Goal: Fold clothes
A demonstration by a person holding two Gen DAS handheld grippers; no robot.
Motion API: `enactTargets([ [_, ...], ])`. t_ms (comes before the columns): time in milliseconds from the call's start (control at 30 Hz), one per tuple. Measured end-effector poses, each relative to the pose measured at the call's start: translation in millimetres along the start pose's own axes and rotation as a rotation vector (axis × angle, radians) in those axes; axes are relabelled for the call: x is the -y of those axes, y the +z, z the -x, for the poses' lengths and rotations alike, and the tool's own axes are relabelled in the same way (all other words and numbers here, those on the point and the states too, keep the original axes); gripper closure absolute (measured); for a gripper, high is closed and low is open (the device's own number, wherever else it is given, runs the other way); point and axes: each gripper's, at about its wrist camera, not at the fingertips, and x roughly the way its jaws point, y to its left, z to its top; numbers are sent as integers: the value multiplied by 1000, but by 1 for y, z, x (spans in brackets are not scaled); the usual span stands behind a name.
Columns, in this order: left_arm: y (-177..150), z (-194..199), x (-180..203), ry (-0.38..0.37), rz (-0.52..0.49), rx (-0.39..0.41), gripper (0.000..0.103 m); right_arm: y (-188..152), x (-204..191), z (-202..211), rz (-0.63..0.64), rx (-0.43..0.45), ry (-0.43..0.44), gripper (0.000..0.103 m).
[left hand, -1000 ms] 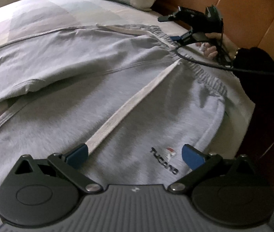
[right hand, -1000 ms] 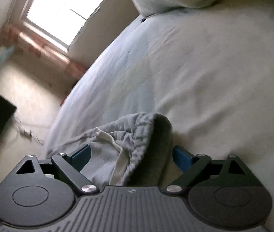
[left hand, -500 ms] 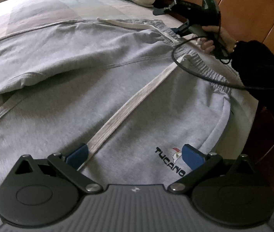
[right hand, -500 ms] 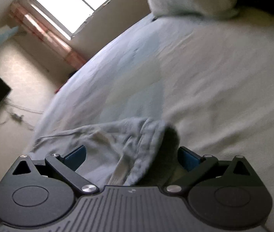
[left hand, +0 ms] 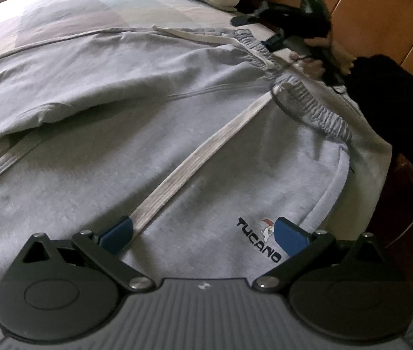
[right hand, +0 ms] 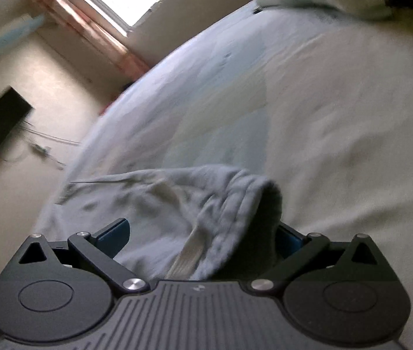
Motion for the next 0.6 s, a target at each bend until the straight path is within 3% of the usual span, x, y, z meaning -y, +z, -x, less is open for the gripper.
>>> enactTargets([
  [100,0,-1,1,2,-3,1,1,-11,5,3,-55,30,87,0],
  [333,0,1,-1,1,4,2,1,-3,27,2,-193,219,111,0],
  [433,0,1,-1,-1,3,5,1,-4,30,3,-186,222,115,4],
  [500,0,1,-1,-4,2,7,1,-6,27,4,-152,198,75,10],
  [600,-1,0,-2,-7,2,12,1,-9,22,9,-126,167,29,10],
])
